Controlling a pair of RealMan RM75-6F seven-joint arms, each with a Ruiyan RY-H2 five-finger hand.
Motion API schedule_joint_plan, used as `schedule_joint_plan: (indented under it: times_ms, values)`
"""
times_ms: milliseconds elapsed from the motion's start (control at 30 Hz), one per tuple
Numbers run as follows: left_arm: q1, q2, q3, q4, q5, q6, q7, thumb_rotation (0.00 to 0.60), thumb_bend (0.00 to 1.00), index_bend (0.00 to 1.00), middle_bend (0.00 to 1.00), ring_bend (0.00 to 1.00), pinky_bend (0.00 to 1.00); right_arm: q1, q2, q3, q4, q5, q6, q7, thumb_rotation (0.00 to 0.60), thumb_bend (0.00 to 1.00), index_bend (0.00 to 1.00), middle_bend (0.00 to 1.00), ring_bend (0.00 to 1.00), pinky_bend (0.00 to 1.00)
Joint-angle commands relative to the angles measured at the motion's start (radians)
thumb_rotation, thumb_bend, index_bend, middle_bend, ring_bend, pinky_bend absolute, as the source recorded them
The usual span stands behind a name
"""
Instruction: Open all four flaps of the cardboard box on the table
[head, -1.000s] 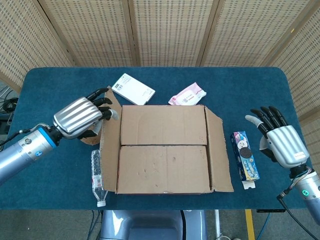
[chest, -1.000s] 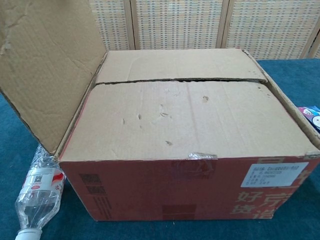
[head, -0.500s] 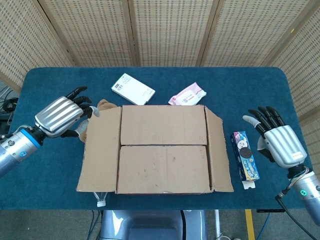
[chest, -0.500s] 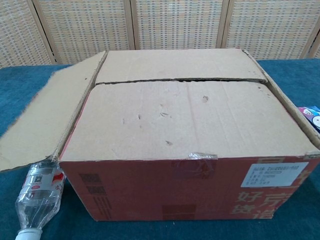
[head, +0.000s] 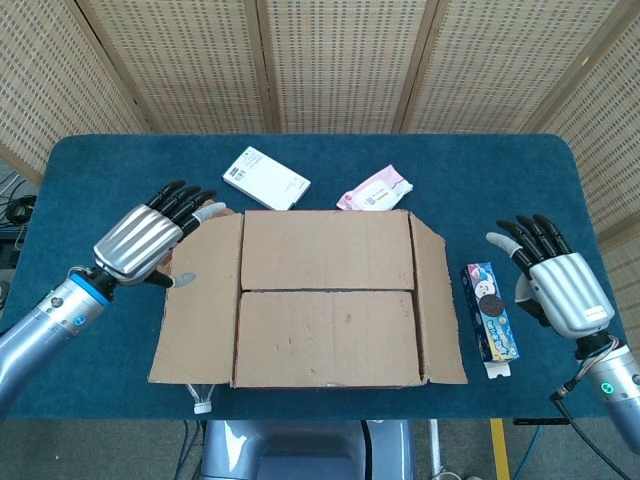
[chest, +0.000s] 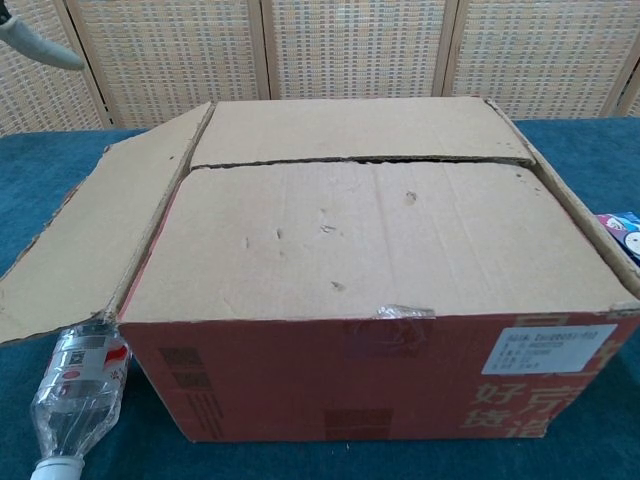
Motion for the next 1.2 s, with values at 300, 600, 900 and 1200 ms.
schedule_joint_plan:
  times_ms: [300, 600, 900, 1200]
  values:
    - [-0.027, -0.146, -0.006, -0.026, -0.141, 0.039, 0.199, 0.502, 0.25, 0.00, 0.00, 0.00, 0.00, -0.001, -0.015, -0.005, 0.017, -0.001, -0.002, 0.015, 0.600, 1.00, 0.15, 0.11, 0.00, 0.04]
    - [-0.050, -0.262, 0.002, -0.003, -0.191, 0.076, 0.308, 0.502, 0.24, 0.00, 0.00, 0.00, 0.00, -0.002, -0.022, -0.007, 0.030, -0.001, -0.001, 0.026, 0.600, 1.00, 0.15, 0.11, 0.00, 0.04]
    - [-0.081, -0.365, 0.007, 0.026, -0.244, 0.097, 0.396, 0.501, 0.24, 0.00, 0.00, 0.00, 0.00, -0.007, -0.024, -0.009, 0.040, 0.000, 0.004, 0.036, 0.600, 1.00, 0.15, 0.11, 0.00, 0.04]
    - [-0.092, -0.437, 0.019, 0.053, -0.283, 0.114, 0.436, 0.502, 0.23, 0.00, 0.00, 0.00, 0.00, -0.013, -0.025, -0.011, 0.053, 0.001, 0.008, 0.050, 0.600, 1.00, 0.15, 0.11, 0.00, 0.04]
